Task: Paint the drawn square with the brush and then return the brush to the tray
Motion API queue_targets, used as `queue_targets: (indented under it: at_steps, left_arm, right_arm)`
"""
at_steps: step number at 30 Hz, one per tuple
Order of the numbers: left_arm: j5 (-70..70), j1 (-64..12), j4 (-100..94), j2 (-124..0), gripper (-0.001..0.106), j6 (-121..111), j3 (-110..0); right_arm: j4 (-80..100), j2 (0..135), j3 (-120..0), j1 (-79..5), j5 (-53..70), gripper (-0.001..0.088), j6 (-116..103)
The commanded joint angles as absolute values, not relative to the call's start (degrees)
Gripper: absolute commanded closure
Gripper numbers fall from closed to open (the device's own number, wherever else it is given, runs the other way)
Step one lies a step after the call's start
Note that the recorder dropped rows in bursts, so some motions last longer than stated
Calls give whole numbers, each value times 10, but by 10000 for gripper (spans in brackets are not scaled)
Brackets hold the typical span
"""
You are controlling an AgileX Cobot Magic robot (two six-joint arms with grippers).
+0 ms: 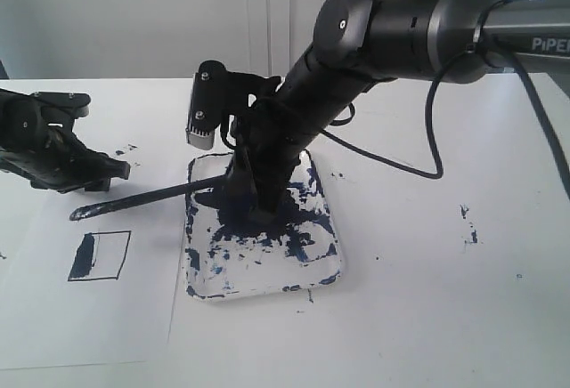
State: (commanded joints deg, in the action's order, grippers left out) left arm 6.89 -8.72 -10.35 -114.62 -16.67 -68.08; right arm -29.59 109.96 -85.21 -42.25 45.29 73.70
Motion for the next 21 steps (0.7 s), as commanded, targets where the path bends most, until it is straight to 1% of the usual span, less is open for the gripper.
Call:
queue_targets:
  at_steps: [10,21]
  left_arm:
    - [69,-87,-103,-1146,466,-167,-681]
    - [69,-87,-103,-1146,466,-167,-681]
  right_arm:
    - [-255,1115,-852,-423,457,868,716]
    - [-254,1115,-852,-423,448,868,716]
